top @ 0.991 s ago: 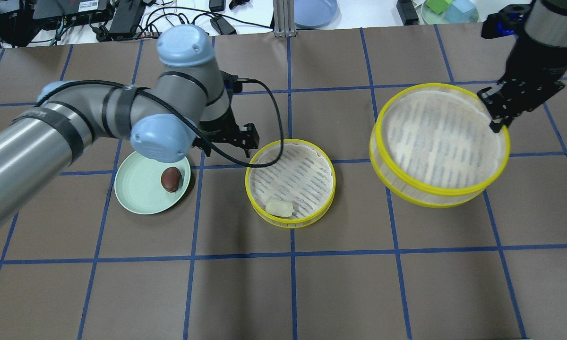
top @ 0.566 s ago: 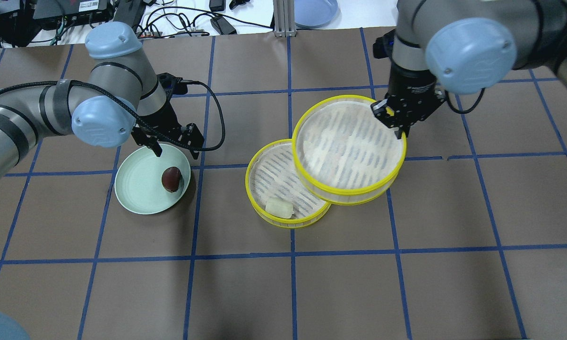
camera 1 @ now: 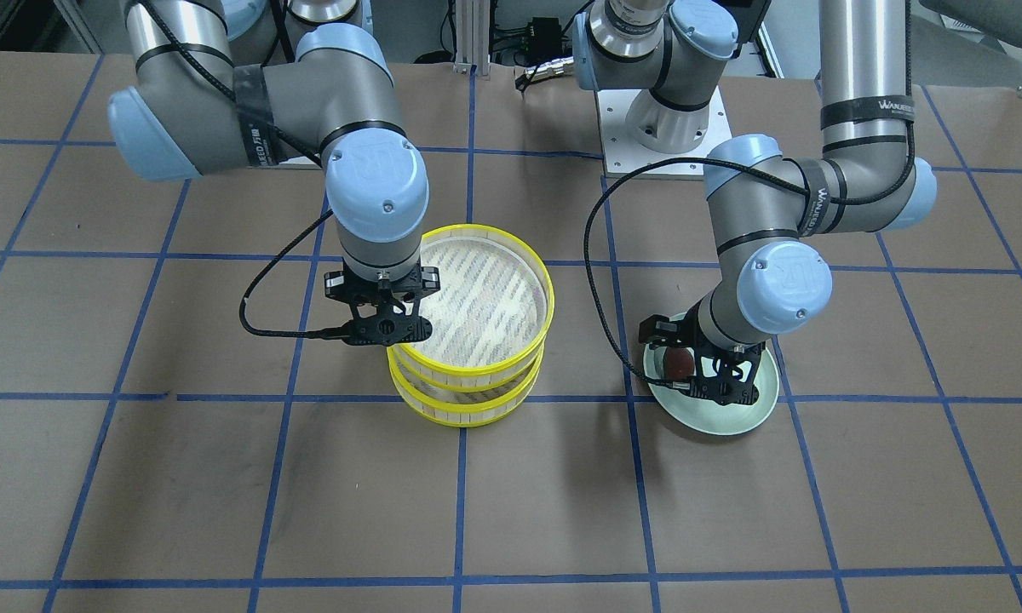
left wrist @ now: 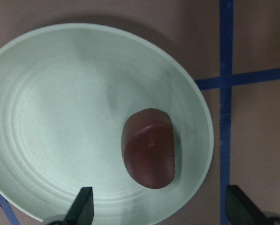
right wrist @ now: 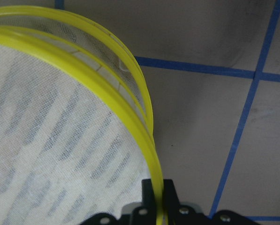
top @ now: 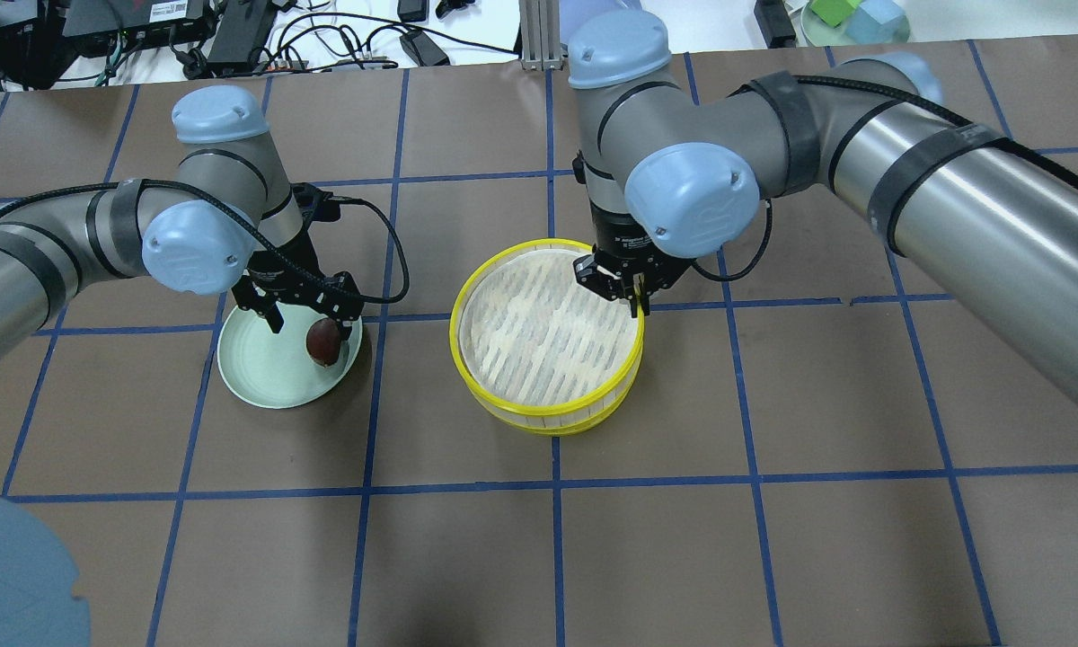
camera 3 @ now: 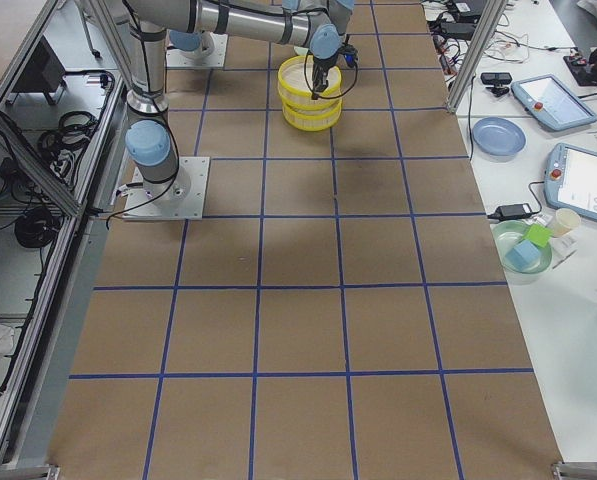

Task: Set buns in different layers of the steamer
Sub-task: 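Grasp the brown bun on the plate with the left gripper and lift it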

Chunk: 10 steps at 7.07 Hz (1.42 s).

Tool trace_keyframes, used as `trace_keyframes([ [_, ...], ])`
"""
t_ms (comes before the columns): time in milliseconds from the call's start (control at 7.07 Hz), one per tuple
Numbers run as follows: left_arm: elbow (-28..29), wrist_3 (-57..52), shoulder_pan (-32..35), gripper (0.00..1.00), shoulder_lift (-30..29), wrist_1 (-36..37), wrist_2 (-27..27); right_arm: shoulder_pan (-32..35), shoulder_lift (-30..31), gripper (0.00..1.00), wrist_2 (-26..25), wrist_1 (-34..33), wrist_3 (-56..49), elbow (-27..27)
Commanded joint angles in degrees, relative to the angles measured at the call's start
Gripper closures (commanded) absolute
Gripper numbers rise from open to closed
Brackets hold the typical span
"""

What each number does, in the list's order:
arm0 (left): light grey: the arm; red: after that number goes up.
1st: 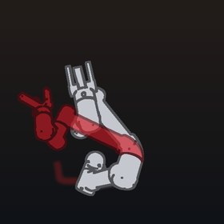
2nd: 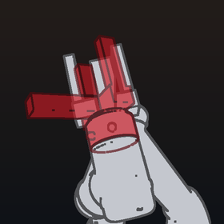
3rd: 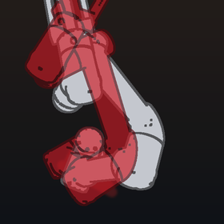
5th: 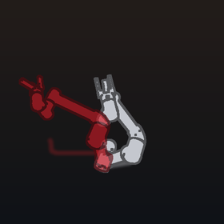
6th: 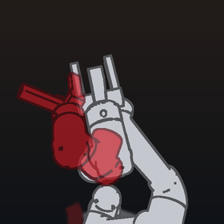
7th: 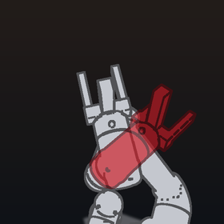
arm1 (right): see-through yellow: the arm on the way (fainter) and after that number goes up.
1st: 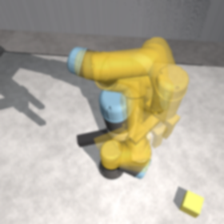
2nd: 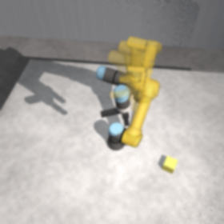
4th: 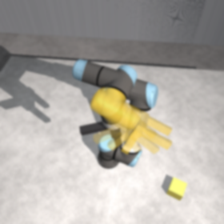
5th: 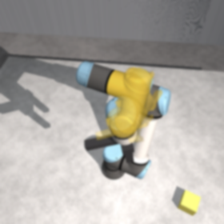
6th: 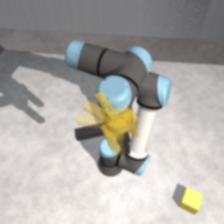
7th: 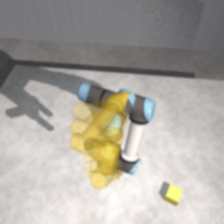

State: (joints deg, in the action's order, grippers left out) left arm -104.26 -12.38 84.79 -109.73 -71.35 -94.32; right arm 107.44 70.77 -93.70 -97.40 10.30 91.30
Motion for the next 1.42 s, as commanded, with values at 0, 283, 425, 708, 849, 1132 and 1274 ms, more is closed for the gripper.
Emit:
trace_keyframes([
  [0,-0.2,0.0,-0.2,0.0,-2.1,0.3,0.3,0.6,-0.7,0.93,-0.4,-1.6,0.1,0.0],
  [283,-0.1,0.0,-0.3,0.03,-3.6,3.8,0.4,0.2,-1.2,0.93,-0.7,-4.1,0.3,0.0],
  [425,0.0,0.0,-0.4,0.03,-3.9,4.3,0.3,0.2,-1.4,0.93,-1.0,-4.4,0.3,0.1],
  [708,-0.2,-0.7,-2.1,0.1,-4.0,4.3,0.5,-0.1,-1.4,0.93,-2.7,-4.2,0.2,0.2],
  [849,-0.3,-0.7,-2.2,0.23,-4.0,4.2,0.7,-1.0,-1.3,0.94,-2.5,-3.9,0.2,0.2],
  [1132,-0.8,-0.7,-2.2,0.82,-4.1,4.2,1.2,-1.5,-1.3,0.94,-2.0,-4.5,0.3,1.7],
  [1274,-0.9,-0.9,-2.2,0.94,-4.1,4.2,3.9,-1.5,-1.4,0.94,-1.8,-4.6,0.3,1.8],
])
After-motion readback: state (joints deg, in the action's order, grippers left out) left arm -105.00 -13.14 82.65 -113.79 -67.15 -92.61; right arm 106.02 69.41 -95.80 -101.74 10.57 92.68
